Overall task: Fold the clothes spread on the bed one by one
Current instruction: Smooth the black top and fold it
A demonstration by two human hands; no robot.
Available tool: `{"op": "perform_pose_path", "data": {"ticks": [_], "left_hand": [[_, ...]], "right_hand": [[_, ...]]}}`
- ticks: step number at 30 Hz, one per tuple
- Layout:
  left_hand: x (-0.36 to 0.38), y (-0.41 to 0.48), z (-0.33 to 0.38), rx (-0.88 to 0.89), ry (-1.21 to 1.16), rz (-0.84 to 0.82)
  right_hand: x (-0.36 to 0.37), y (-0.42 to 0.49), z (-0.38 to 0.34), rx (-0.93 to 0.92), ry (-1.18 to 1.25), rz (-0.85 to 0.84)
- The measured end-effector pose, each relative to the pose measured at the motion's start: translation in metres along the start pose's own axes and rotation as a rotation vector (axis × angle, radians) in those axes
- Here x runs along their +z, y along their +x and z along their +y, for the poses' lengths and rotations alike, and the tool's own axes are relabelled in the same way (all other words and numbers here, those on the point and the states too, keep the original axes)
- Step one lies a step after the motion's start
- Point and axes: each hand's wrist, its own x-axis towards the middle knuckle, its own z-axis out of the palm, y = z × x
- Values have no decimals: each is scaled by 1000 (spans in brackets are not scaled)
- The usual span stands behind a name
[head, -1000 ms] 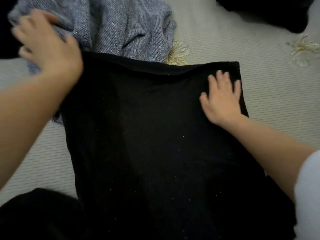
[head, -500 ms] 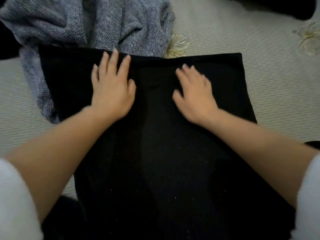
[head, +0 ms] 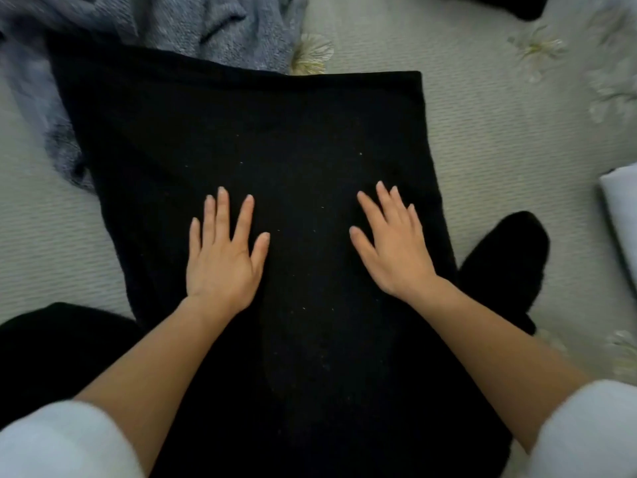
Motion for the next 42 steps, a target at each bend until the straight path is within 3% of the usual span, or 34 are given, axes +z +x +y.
{"op": "perform_pose_path", "data": {"ticks": [2,5,9,12,15,21,24,26,27,29,31,34,36,38,40,42], "left_hand": [[-5,-14,15,-34,-60,-10],[-5,-67,53,83,-206,21],[19,-142,119,195,-268,-87],[45,-168,163,217,-231,-143],[59,-174,189,140,-208,-162],[61,-172,194,85,-157,-224],[57,-168,195,64,-145,-308],[54,-165,198,45,-120,-365],[52,-163,201,36,-112,-391],[50,-161,204,28,-106,-435],[48,-162,206,28,-107,-452],[47,-163,206,20,-104,-463],[47,-162,205,14,-84,-462],[47,-162,206,13,-74,-465],[46,-161,207,12,-69,-468],[46,-161,208,5,-61,-468]], "right_hand": [[-19,-10,13,92,134,167],[-50,-45,65,296,329,426],[-60,-102,129,551,425,581],[-51,-123,156,706,607,607],[-44,-116,172,736,813,429],[-46,-86,171,600,671,112],[-75,-85,174,674,1110,182],[-100,-91,194,784,1373,387],[-112,-98,206,813,1383,496],[-124,-122,225,827,1201,597],[-116,-151,237,865,1022,484],[-86,-177,253,990,966,214],[-77,-179,251,958,817,218],[-79,-179,241,784,485,330],[-82,-182,229,484,351,441],[-80,-190,220,205,324,336]]}}
